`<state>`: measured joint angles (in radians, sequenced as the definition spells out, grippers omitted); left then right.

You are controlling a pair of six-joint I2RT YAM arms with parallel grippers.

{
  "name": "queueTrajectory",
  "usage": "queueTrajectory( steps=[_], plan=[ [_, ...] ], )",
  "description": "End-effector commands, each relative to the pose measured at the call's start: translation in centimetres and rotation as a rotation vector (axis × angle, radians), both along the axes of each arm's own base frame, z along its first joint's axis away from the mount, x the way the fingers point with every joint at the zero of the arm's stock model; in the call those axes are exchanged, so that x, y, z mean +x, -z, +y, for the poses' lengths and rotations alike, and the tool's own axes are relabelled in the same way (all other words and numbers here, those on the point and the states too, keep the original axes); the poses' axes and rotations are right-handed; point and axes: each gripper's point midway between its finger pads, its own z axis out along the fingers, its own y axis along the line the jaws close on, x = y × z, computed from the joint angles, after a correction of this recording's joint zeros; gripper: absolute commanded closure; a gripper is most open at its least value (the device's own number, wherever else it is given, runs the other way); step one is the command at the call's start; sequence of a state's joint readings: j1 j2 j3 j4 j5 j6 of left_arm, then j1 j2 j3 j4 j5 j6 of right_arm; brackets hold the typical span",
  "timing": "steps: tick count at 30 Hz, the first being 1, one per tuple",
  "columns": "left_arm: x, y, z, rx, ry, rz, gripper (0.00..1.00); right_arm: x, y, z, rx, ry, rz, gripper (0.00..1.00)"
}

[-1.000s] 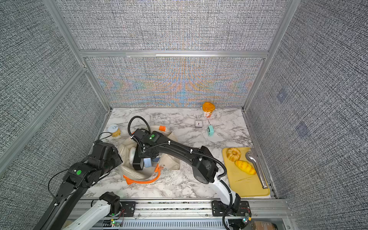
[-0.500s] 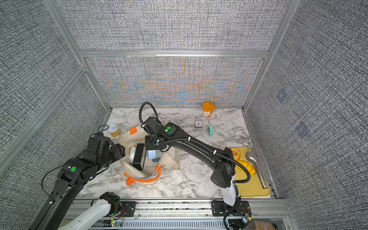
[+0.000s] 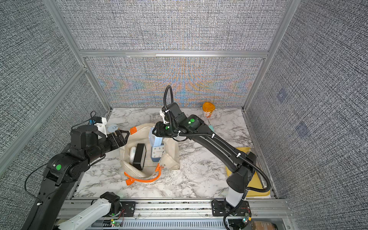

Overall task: Take the alarm clock out of the canvas bag
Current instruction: Pick up the alarm from the canvas bag.

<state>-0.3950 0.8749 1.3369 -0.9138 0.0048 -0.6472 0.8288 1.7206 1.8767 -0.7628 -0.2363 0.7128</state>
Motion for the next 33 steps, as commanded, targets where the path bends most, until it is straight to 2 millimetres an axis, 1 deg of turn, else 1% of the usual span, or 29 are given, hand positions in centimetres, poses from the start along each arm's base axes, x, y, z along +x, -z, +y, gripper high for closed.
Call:
queueTrajectory(
  steps=[1,4,6,10,11,15,20,21,23,25,26,27,29,33],
  plan=[
    [0.2,-2.3,-2.5,-0.098,0.112,-0.061,0.14,0.9,-3.5,0.2,0.109,0.001,-0.058,0.56],
    [0.0,-2.5,-4.1,-0.205,0.167,-0.054,0.12,1.6,-5.6,-0.5,0.161,0.024,-0.079,0.56],
    [-0.1,-2.7,-5.4,-0.301,0.211,-0.061,0.08,2.0,-7.3,-0.9,0.209,0.037,-0.093,0.56],
    [-0.6,-3.7,-7.8,-0.474,0.327,-0.090,0.03,2.5,-10.4,-1.9,0.305,0.063,-0.127,0.56],
    [-0.7,-4.2,-8.4,-0.515,0.363,-0.110,0.02,2.5,-11.3,-2.3,0.332,0.065,-0.139,0.56],
    [-1.1,-7.0,-9.8,-0.647,0.475,-0.190,0.01,2.7,-14.3,-4.1,0.424,0.091,-0.177,0.56],
    [-2.0,-10.8,-11.3,-0.811,0.641,-0.289,0.01,2.3,-17.4,-5.7,0.544,0.077,-0.190,0.56],
    [-2.1,-11.7,-11.6,-0.833,0.680,-0.304,0.01,2.2,-18.1,-6.2,0.569,0.075,-0.195,0.56],
    [-1.8,-12.9,-12.3,-0.835,0.731,-0.307,0.01,2.0,-19.5,-7.3,0.634,0.073,-0.197,0.56],
    [-1.6,-14.1,-12.8,-0.822,0.775,-0.321,0.01,1.8,-20.9,-8.3,0.707,0.069,-0.194,0.56],
    [-1.4,-14.4,-13.0,-0.824,0.787,-0.324,0.01,1.6,-21.4,-8.6,0.727,0.064,-0.195,0.56],
    [-1.1,-14.6,-13.2,-0.825,0.794,-0.323,0.01,1.5,-21.9,-8.9,0.745,0.060,-0.197,0.55],
    [-0.3,-14.3,-13.8,-0.828,0.801,-0.290,0.01,1.3,-22.3,-9.2,0.764,0.059,-0.198,0.55],
    [0.7,-13.9,-14.2,-0.838,0.792,-0.268,0.01,0.7,-22.6,-9.5,0.775,0.051,-0.196,0.55]
  ],
)
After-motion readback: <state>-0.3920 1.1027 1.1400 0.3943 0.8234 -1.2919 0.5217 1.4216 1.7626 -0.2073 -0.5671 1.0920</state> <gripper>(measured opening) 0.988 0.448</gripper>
